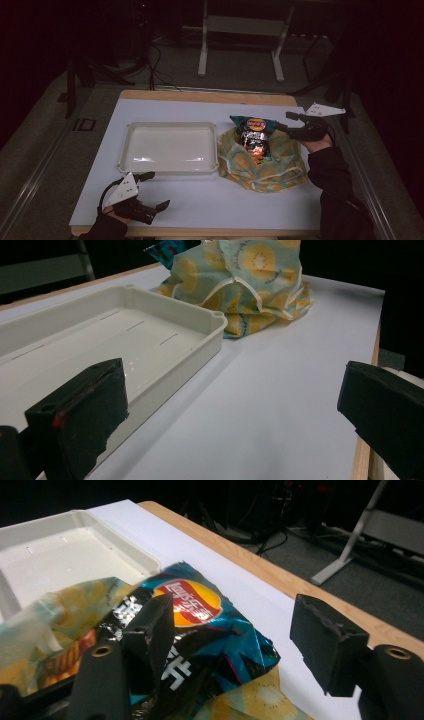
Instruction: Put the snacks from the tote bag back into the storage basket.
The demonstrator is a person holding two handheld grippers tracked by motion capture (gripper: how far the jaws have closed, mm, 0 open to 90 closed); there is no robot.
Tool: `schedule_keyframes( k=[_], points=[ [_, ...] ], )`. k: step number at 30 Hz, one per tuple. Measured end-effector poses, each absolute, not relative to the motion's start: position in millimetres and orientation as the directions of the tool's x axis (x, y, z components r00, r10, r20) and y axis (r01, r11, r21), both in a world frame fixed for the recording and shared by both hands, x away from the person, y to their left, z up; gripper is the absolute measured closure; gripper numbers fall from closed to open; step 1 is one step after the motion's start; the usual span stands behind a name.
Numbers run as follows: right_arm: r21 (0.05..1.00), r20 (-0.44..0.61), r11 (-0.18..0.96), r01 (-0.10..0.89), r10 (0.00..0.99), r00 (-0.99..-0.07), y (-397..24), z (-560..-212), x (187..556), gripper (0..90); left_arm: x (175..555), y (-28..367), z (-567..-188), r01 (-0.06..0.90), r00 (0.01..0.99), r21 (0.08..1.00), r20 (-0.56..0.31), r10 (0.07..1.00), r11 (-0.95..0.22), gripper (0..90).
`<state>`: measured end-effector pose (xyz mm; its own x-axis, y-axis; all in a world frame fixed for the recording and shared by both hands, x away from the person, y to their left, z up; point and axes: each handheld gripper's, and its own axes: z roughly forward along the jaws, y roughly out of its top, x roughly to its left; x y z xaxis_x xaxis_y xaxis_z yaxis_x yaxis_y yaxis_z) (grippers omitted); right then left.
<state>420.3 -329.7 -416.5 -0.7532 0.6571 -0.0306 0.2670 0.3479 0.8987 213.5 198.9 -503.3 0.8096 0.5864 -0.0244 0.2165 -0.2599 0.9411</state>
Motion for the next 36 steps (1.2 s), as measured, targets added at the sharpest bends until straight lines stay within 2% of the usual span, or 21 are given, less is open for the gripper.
schedule_keyframes(
  k=[5, 12, 15, 27, 36],
  points=[
    [0.886, -0.004, 0.348, 0.305, 0.665, -0.747, -331, -428, 434, 39.2, 214, 199, -504, 0.218, 0.81, 0.94, -0.024, 0.586, -0.263, 0.2],
    [0.86, 0.017, 0.361, 0.362, 0.688, -0.726, -329, -447, 449, 38.7, 214, 199, -504, 0.219, 0.81, 0.938, -0.022, 0.585, -0.268, 0.3],
    [0.868, 0.049, 0.33, 0.371, 0.687, -0.725, -328, -453, 452, 38.8, 215, 199, -504, 0.219, 0.811, 0.938, -0.022, 0.584, -0.268, 0.3],
    [0.823, 0.072, 0.371, 0.43, 0.683, -0.727, -323, -473, 467, 39.6, 215, 200, -506, 0.227, 0.811, 0.937, -0.031, 0.584, -0.266, 0.3],
    [0.797, 0.086, 0.417, 0.437, 0.638, -0.765, -319, -479, 469, 63.7, 216, 199, -506, 0.231, 0.813, 0.934, -0.031, 0.582, -0.272, 0.3]
  ],
)
